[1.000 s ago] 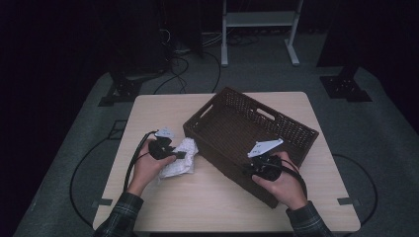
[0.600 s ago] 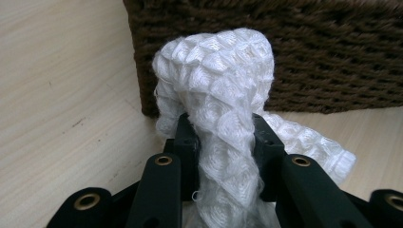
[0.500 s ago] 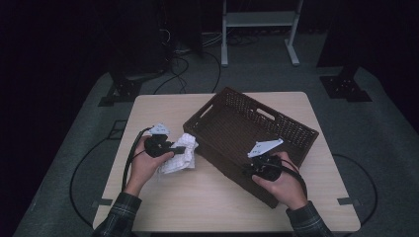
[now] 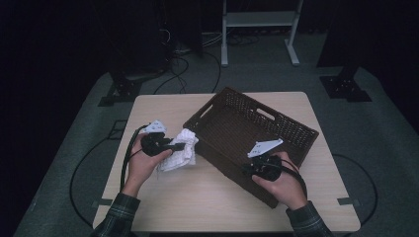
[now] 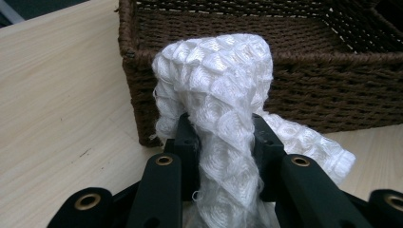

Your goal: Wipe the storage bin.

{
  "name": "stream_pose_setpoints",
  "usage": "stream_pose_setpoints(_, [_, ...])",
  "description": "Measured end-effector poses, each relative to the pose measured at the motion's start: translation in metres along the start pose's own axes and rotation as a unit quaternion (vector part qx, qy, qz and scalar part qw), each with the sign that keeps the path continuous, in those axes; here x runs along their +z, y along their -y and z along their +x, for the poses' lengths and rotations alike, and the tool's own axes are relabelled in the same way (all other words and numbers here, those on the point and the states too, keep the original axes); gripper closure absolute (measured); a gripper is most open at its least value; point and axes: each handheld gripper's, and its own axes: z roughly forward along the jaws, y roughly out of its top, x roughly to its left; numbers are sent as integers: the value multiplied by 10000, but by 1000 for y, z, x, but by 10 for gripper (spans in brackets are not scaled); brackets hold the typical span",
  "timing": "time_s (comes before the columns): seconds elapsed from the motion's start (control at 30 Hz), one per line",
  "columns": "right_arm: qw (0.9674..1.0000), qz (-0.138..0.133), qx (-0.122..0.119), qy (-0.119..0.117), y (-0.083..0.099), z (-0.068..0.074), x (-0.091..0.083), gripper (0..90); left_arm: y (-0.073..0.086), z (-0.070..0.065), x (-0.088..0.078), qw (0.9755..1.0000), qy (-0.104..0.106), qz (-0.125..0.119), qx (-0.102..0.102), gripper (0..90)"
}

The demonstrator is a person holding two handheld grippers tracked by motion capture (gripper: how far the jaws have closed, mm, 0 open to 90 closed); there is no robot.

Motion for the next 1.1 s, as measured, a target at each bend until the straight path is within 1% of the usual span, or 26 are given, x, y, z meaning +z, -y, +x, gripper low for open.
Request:
stream_pose_setpoints(0.13, [10000,1,0,2,0,0,0,810,2,-1,5,10000,44,58,-14,694])
stream_pose_setpoints(0.17, [10000,0,-1,1,0,0,0,810,2,0,7,9999,48,95,28,694])
stream_pose_setpoints(0.33, [10000,7,3,-1,0,0,0,810,6,-1,15,9997,83,219,-6,695])
stream_pose_setpoints(0.5, [10000,4,-10,5,0,0,0,809,11,0,24,9992,52,403,-13,694])
stream_pose_setpoints(0.57, [10000,5,-14,11,0,0,0,809,12,1,26,9987,27,515,49,695])
stream_pose_setpoints(0.67, [10000,4,-11,11,0,0,0,809,14,2,30,9985,31,545,-6,695])
stream_pose_setpoints(0.8, [10000,3,-11,8,0,0,0,809,17,5,35,9976,36,688,11,695])
stream_pose_setpoints(0.83, [10000,3,-9,8,0,0,0,809,18,5,36,9978,28,665,-4,696])
stream_pose_setpoints(0.9, [10000,4,-14,11,0,0,0,809,20,6,38,9974,68,723,-32,695])
stream_pose_setpoints(0.93, [10000,4,-19,14,0,0,0,808,22,7,40,9974,69,712,-82,695])
stream_pose_setpoints(1.03, [10000,7,-22,12,0,0,0,808,27,11,46,9961,102,868,-147,693])
stream_pose_setpoints(1.07, [10000,6,-18,9,0,0,0,807,28,11,48,9954,94,948,-134,691])
stream_pose_setpoints(1.1, [10000,6,-18,9,0,0,0,807,28,11,48,9954,94,948,-134,689])
